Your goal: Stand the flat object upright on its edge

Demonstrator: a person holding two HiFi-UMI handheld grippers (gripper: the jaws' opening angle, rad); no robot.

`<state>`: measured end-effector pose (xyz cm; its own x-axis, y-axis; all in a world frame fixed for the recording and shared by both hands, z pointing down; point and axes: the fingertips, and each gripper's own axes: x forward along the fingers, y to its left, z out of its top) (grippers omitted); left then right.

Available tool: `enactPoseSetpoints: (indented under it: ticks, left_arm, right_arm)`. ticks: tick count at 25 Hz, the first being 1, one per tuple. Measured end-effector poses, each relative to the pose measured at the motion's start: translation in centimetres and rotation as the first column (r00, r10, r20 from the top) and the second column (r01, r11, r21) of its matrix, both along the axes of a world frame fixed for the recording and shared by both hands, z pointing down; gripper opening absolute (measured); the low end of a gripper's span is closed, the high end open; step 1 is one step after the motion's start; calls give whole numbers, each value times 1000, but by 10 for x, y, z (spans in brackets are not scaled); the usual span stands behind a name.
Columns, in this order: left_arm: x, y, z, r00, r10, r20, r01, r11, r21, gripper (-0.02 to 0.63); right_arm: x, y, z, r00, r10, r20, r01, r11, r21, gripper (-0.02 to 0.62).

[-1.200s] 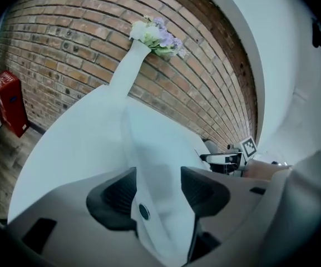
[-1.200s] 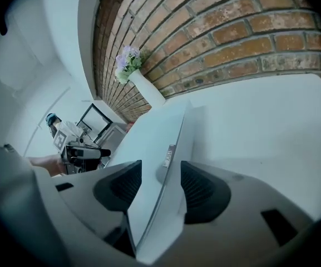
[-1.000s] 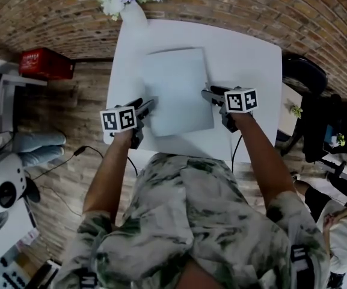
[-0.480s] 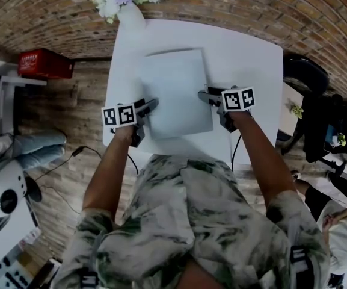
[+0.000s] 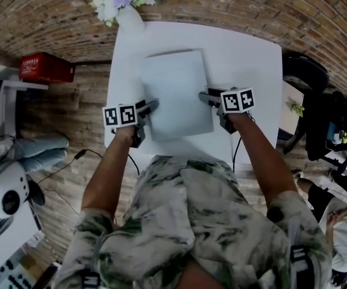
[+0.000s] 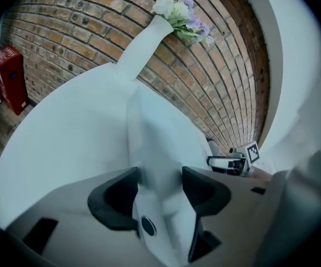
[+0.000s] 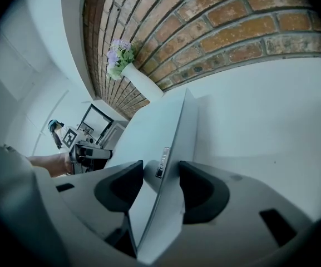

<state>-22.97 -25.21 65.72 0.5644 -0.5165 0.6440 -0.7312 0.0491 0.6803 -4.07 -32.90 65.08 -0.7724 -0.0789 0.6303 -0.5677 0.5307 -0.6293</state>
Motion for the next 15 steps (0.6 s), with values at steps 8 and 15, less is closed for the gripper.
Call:
enactPoseSetpoints:
  ticks: [8,15]
  left_arm:
    - [7,3,-27,998,38,41,-41,997,67,261]
    - [19,-3,-68,992,96,80,-108,982,158,261]
  right_arm:
    - [10,10,-26,999,34,25,-35,998,59,218]
    - [27,15,-70,997,56,55,-65,983,171,218]
